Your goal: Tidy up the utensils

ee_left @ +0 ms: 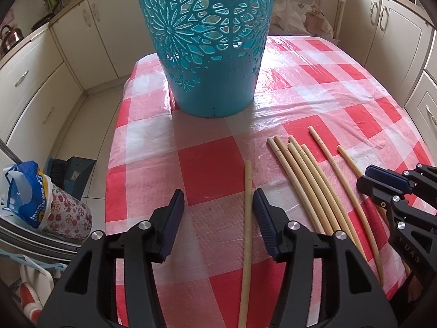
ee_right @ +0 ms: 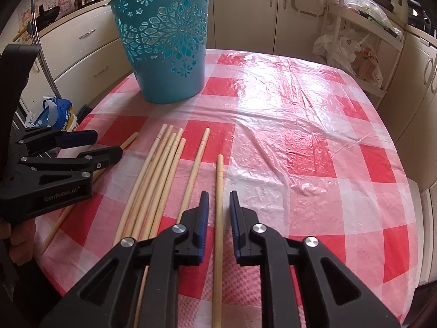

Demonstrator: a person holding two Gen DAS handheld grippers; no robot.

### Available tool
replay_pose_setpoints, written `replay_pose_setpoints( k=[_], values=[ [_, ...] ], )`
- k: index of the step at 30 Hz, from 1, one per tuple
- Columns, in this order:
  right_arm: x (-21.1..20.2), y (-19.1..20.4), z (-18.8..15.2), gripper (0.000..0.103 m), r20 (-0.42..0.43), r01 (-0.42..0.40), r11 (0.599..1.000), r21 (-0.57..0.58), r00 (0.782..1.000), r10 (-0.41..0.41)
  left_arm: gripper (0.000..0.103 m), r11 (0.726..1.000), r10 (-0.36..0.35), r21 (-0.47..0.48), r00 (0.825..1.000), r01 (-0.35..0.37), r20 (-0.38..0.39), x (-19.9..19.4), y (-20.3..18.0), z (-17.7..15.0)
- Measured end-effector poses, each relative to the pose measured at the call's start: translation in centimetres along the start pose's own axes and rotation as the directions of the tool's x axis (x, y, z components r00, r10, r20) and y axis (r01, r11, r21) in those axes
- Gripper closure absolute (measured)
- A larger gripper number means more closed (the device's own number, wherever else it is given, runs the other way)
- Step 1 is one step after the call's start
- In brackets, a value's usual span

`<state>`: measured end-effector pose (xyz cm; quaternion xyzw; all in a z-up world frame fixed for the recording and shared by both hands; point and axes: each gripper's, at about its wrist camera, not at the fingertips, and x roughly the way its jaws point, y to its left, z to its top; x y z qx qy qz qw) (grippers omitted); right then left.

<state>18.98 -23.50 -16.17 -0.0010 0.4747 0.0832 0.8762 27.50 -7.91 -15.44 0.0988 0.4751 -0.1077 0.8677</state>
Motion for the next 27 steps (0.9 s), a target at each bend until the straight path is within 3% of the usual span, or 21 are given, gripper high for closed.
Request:
replay_pose_setpoints(
  k=[14, 18, 27],
  values=[
    [0.06, 0.08, 0.01, 0.086, -0.004, 0.006, 1.0, -0.017, 1.0, -0.006, 0.05, 1.0, 0.0, 0.001, 1.0, 0.0, 0.0, 0.05, -0.03, 0.02],
    [0.03, -0.08, 0.0, 0.077, -0.005, 0.024, 0.999, -0.024, 1.0, -0.024, 0.05, 1.0, -0.001, 0.001, 1.0, 0.001, 0.0, 0.08, -0.06, 0.05],
    [0.04, -0.09, -0.06, 0.077, -0.001, 0.021, 0.999, -0.031, 1.0, -0.021, 0.05, 1.0, -0.004, 0.005, 1.0, 0.004, -0.001, 0.2, -0.16, 0.16]
  ],
)
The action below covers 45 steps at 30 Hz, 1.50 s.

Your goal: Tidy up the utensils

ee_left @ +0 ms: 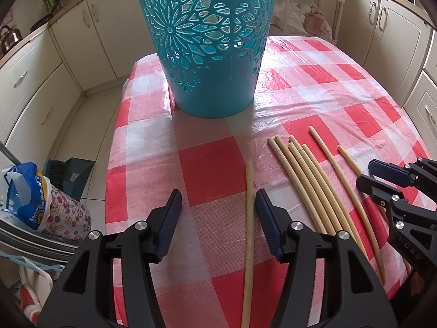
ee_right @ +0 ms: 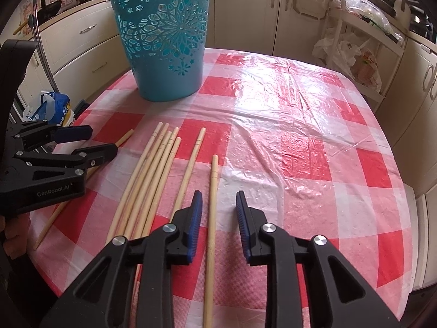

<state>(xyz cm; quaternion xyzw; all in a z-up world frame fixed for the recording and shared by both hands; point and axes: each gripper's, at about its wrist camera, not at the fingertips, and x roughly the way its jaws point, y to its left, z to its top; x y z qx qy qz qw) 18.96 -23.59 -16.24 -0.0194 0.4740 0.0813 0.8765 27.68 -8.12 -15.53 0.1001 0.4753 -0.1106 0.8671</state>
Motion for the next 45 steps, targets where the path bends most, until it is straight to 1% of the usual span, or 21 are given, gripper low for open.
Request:
replay_pose_setpoints(
  k=[2, 4, 5, 6, 7, 8, 9, 10, 11, 12, 14, 17, 21, 25, 31, 32, 34, 38, 40, 43, 45],
  values=[
    [0.0, 0.1, 0.0, 0.078, 0.0, -0.002, 1.0, -0.006, 1.0, 0.002, 0.05, 1.0, 0.002, 0.005, 1.0, -0.002, 0.0, 0.0, 0.0, 0.0],
    [0.0, 0.3, 0.0, 0.083, 0.001, -0.016, 1.0, -0.02, 1.0, 0.016, 0.05, 1.0, 0.004, 0.009, 1.0, -0.004, 0.0, 0.0, -0.1, 0.0],
    [0.0, 0.5, 0.0, 0.089, 0.002, -0.022, 0.999, -0.025, 1.0, 0.022, 0.051, 1.0, 0.003, 0.01, 1.0, -0.003, -0.001, -0.1, -0.2, -0.1],
    [0.0, 0.8, -0.1, 0.094, 0.006, -0.025, 0.999, -0.036, 1.0, 0.025, 0.058, 1.0, -0.01, 0.014, 1.0, 0.01, -0.003, -0.1, -0.3, 0.0],
    [0.0, 0.9, -0.1, 0.095, 0.01, -0.025, 0.999, -0.04, 1.0, 0.025, 0.062, 1.0, -0.02, 0.02, 1.0, 0.02, -0.005, -0.2, -0.6, -0.1],
    [0.0, 0.8, -0.1, 0.097, 0.011, -0.029, 0.999, -0.035, 0.999, 0.03, 0.07, 0.999, -0.024, 0.03, 1.0, 0.024, -0.008, -0.3, -0.9, -0.1],
    [0.0, 0.4, -0.2, 0.097, 0.014, -0.05, 0.999, -0.009, 0.999, 0.05, 0.08, 0.999, -0.025, 0.044, 1.0, 0.025, -0.01, -0.4, -1.3, -0.1],
    [0.1, 0.0, -0.2, 0.097, 0.016, -0.07, 0.997, 0.017, 0.997, 0.07, 0.085, 0.998, -0.024, 0.064, 1.0, 0.025, -0.011, -0.5, -1.9, -0.1],
    [0.1, -0.6, -0.2, 0.097, 0.02, -0.101, 0.993, 0.055, 0.995, 0.1, 0.095, 0.997, -0.023, 0.079, 1.0, 0.024, -0.011, -0.6, -2.3, -0.2],
    [0.1, -1.0, -0.3, 0.097, 0.023, -0.121, 0.989, 0.08, 0.993, 0.119, 0.098, 0.995, -0.011, 0.096, 1.0, 0.012, -0.008, -0.6, -2.9, -0.2],
    [0.0, -2.0, -0.5, 0.097, 0.034, -0.169, 0.975, 0.145, 0.986, 0.166, 0.098, 0.994, 0.004, 0.111, 1.0, -0.003, -0.004, -0.7, -3.4, -0.3],
    [-0.1, -3.0, -0.9, 0.097, 0.047, -0.212, 0.954, 0.211, 0.977, 0.206, 0.098, 0.994, -0.009, 0.105, 1.0, 0.011, -0.015, -1.0, -3.6, -0.4],
    [-0.3, -4.3, -1.4, 0.097, 0.073, -0.271, 0.916, 0.296, 0.963, 0.261, 0.098, 0.994, -0.002, 0.108, 1.0, 0.002, -0.003, -2.1, -3.7, -1.1],
    [-0.7, -5.1, -1.4, 0.097, 0.103, -0.306, 0.886, 0.347, 0.952, 0.289, 0.098, 0.994, 0.006, 0.105, 1.0, -0.008, 0.02, -3.5, -3.6, -1.2],
    [-1.1, -5.4, -1.1, 0.097, 0.146, -0.367, 0.849, 0.38, 0.93, 0.336, 0.098, 0.996, -0.003, 0.095, 0.998, -0.003, 0.064, -5.4, -3.1, -0.8],
    [-1.2, -5.3, -1.0, 0.097, 0.152, -0.374, 0.846, 0.38, 0.927, 0.342, 0.098, 0.996, -0.005, 0.09, 0.998, -0.001, 0.07, -5.6, -3.0, -0.7],
    [-1.2, -5.2, -0.9, 0.097, 0.152, -0.373, 0.848, 0.376, 0.928, 0.341, 0.098, 0.996, -0.011, 0.088, 0.997, 0.005, 0.075, -5.9, -2.8, -0.6],
    [-1.1, -5.2, -0.8, 0.097, 0.162, -0.39, 0.835, 0.387, 0.921, 0.355, 0.098, 0.997, -0.028, 0.072, 0.995, 0.022, 0.091, -6.3, -2.4, -0.5],
    [-1.3, -5.3, -0.7, 0.097, 0.181, -0.403, 0.83, 0.387, 0.915, 0.36, 0.098, 0.998, -0.04, 0.061, 0.994, 0.033, 0.106, -6.7, -2.1, -0.4],
    [-2.1, -5.2, -0.3, 0.097, 0.227, -0.424, 0.825, 0.375, 0.904, 0.362, 0.098, 0.996, -0.085, 0.031, 0.983, 0.081, 0.16, -8.1, -1.2, 0.3],
    [-2.7, -5.1, -0.1, 0.097, 0.259, -0.438, 0.822, 0.363, 0.895, 0.362, 0.098, 0.993, -0.116, 0.007, 0.969, 0.118, 0.22, -9.6, -0.2, 1.2]
  ],
)
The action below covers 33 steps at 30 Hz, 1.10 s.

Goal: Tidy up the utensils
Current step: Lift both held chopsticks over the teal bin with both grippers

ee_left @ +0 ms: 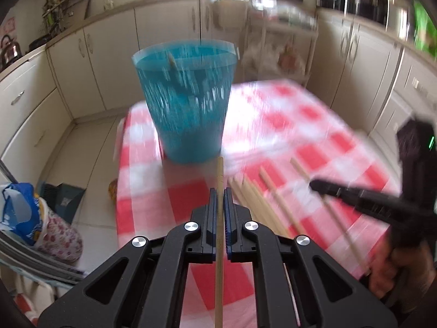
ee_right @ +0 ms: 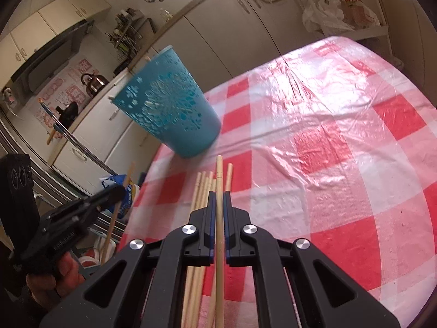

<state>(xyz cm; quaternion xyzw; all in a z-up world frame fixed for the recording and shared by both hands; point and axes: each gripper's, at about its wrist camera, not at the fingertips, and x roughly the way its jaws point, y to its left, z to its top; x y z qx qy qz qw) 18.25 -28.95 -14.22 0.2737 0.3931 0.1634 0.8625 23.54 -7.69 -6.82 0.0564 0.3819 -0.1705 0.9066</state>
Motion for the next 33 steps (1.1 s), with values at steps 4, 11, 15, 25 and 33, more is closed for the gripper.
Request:
replay_pose_setpoints(
  k=[4, 11, 15, 25, 33],
  values=[
    [-1.1, 0.8, 0.5, 0.097, 0.063, -0.011, 1.0, -0.022, 0.998, 0.012, 0.098, 0.998, -0.021, -0.054, 0.992, 0.028, 0.126, -2.5, 1.9, 3.5],
    [-3.1, 2.2, 3.0, 0.097, 0.178, -0.02, 0.999, -0.039, 0.984, 0.027, 0.098, 0.988, -0.011, -0.145, 0.955, 0.057, 0.296, -4.0, 5.1, 10.1],
    [-3.2, 4.0, 7.4, 0.097, 0.256, -0.027, 0.997, -0.075, 0.966, 0.045, 0.098, 0.981, 0.006, -0.183, 0.931, 0.065, 0.365, -3.3, 6.2, 13.4],
    [-0.6, 10.1, 19.4, 0.097, 0.462, -0.053, 0.993, -0.102, 0.882, 0.095, 0.098, 0.946, 0.024, -0.29, 0.86, 0.146, 0.51, -0.6, 9.0, 20.5],
    [5.2, 12.9, 24.4, 0.097, 0.474, -0.008, 0.996, -0.094, 0.879, 0.052, 0.098, 0.906, 0.039, -0.379, 0.856, 0.187, 0.516, 3.8, 11.2, 21.5]
  ],
)
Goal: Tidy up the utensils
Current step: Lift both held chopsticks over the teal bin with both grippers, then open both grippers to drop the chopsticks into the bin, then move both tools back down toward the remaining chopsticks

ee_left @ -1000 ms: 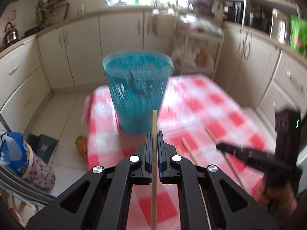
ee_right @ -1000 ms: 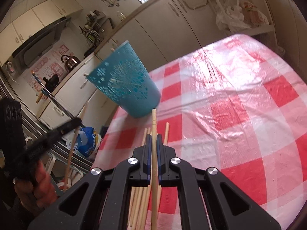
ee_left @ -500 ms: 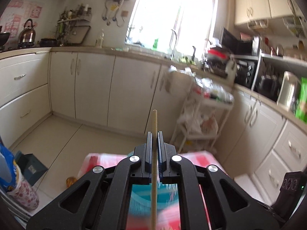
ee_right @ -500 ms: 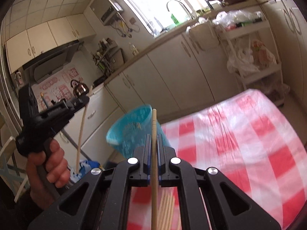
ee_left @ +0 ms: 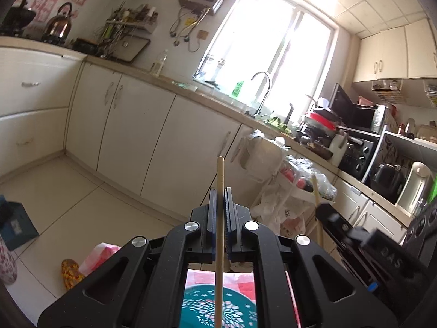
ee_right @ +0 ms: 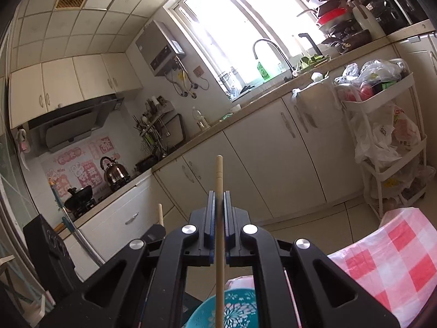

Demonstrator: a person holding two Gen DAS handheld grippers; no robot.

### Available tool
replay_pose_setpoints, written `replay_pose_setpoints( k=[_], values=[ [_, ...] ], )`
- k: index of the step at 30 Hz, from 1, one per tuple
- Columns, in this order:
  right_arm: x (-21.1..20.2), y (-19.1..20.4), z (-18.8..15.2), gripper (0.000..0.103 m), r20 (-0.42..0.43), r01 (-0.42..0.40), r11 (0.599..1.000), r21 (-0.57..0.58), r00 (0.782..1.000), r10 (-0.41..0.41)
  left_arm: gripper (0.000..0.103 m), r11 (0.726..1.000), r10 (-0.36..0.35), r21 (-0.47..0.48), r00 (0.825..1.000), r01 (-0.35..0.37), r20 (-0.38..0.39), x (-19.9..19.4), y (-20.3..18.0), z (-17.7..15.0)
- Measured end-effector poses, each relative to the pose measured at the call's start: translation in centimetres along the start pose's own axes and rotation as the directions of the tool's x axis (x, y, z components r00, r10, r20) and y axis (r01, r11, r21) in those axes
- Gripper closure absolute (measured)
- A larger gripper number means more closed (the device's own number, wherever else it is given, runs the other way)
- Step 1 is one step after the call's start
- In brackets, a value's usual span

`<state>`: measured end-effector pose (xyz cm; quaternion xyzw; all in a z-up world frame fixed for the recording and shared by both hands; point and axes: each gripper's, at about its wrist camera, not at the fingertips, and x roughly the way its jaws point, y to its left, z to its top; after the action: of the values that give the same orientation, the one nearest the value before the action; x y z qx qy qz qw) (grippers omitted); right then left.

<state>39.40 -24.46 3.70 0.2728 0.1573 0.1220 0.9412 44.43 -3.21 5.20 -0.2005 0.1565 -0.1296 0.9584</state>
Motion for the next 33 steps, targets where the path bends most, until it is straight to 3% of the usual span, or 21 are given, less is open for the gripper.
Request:
replay_pose_setpoints(
  k=[6, 17, 23, 27, 30, 33],
  values=[
    [2.8, 0.0, -1.7, 0.097, -0.098, 0.051, 0.998, -0.029, 0.994, -0.053, 0.098, 0.998, 0.028, 0.05, 0.996, -0.024, -0.086, 1.7, 1.5, -2.4],
    [2.9, -0.1, -4.2, 0.097, -0.141, 0.066, 0.995, -0.068, 0.987, -0.075, 0.097, 0.991, 0.036, 0.135, 0.987, -0.014, -0.159, -0.4, 2.8, -6.6],
    [0.0, -0.5, -6.1, 0.096, -0.179, 0.051, 0.993, -0.106, 0.981, -0.069, 0.076, 0.991, 0.059, 0.127, 0.986, -0.039, -0.158, -4.3, 4.6, -7.3],
    [-5.0, -1.9, -7.8, 0.078, -0.187, 0.066, 0.991, -0.116, 0.978, -0.087, 0.065, 0.992, 0.08, 0.109, 0.984, -0.063, -0.158, -7.9, 6.1, -8.2],
    [-8.4, -3.3, -10.3, 0.078, -0.239, 0.099, 0.984, -0.151, 0.962, -0.133, 0.061, 0.991, 0.093, 0.115, 0.98, -0.073, -0.178, -10.1, 6.9, -9.4],
    [-11.3, -5.3, -14.0, 0.078, -0.349, 0.154, 0.97, -0.188, 0.913, -0.213, 0.058, 0.991, 0.096, 0.113, 0.966, -0.07, -0.24, -11.9, 7.4, -11.6]
  ],
)
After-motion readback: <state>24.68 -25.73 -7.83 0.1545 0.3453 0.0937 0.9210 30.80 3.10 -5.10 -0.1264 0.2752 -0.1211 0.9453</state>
